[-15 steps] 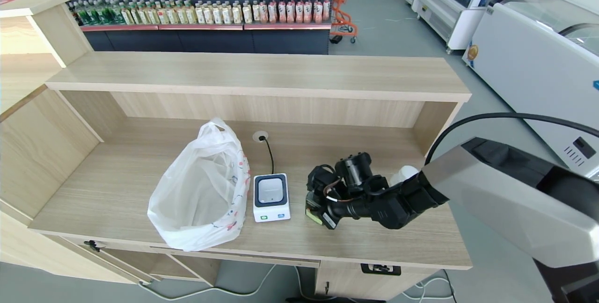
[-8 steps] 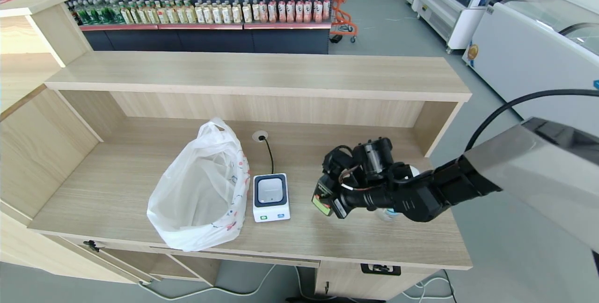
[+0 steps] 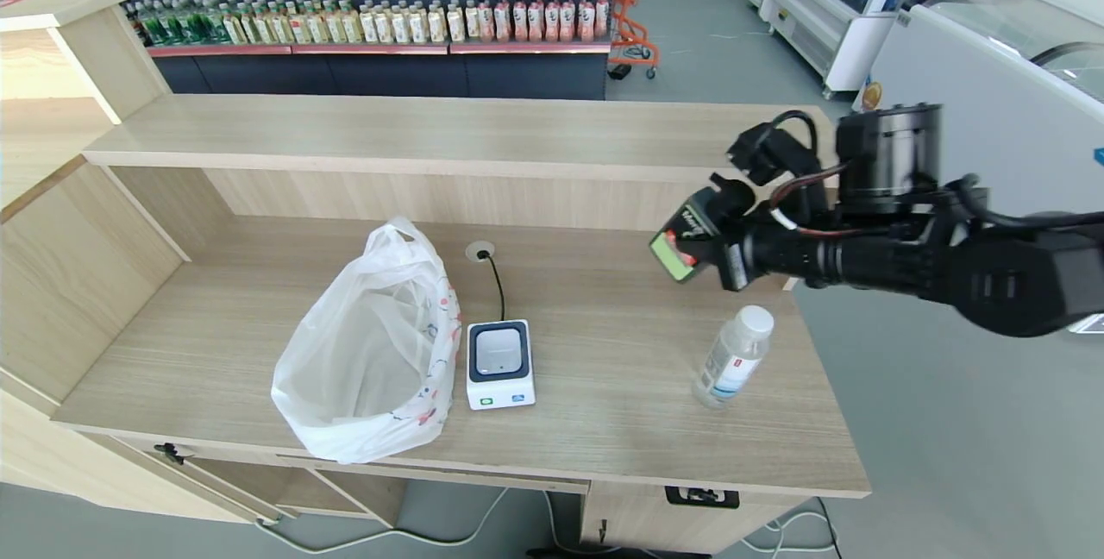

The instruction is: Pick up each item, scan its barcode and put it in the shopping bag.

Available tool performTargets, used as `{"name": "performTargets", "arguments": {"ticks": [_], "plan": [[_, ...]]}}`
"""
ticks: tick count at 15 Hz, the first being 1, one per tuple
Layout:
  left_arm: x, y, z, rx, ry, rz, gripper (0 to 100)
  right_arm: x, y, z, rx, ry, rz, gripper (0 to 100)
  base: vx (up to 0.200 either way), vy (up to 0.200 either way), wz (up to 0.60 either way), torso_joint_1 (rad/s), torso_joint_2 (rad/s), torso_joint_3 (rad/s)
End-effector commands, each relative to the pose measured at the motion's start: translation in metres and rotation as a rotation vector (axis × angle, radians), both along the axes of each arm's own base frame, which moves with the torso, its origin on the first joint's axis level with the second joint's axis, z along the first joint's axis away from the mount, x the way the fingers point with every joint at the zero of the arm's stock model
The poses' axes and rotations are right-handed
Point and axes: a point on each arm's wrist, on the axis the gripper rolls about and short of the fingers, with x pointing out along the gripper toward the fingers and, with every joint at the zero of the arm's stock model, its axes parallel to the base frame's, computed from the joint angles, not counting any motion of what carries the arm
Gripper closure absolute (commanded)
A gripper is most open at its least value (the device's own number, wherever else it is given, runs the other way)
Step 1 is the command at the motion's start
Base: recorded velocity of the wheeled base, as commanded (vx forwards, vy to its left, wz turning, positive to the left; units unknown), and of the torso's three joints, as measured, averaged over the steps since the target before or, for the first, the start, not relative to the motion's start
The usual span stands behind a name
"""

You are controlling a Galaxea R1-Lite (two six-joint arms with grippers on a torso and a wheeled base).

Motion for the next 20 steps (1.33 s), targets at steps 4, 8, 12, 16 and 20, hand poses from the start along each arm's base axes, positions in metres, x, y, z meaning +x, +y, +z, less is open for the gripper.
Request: {"name": "performTargets", "arguments": {"ticks": [4,8,12,16,20], "plan": [[0.000,0.000,0.000,0.000,-0.001,0.000,0,-0.147,-0.084,0.030,-0.510,-0.454,0.012,100,0.000,0.000,0.00,0.000,0.00,0.000],[0.000,0.000,0.000,0.000,0.001,0.000,0,-0.226,-0.088,0.019,-1.065,-1.190,0.447,100,0.000,0.000,0.00,0.000,0.00,0.000],[0.000,0.000,0.000,0.000,0.001,0.000,0,-0.251,-0.072,0.021,-1.368,-1.860,0.541,100,0.000,0.000,0.00,0.000,0.00,0.000],[0.000,0.000,0.000,0.000,0.001,0.000,0,-0.268,-0.069,0.033,-1.247,-2.264,0.553,100,0.000,0.000,0.00,0.000,0.00,0.000],[0.000,0.000,0.000,0.000,0.001,0.000,0,-0.267,-0.068,0.047,-1.276,-2.362,0.427,100,0.000,0.000,0.00,0.000,0.00,0.000]]}}
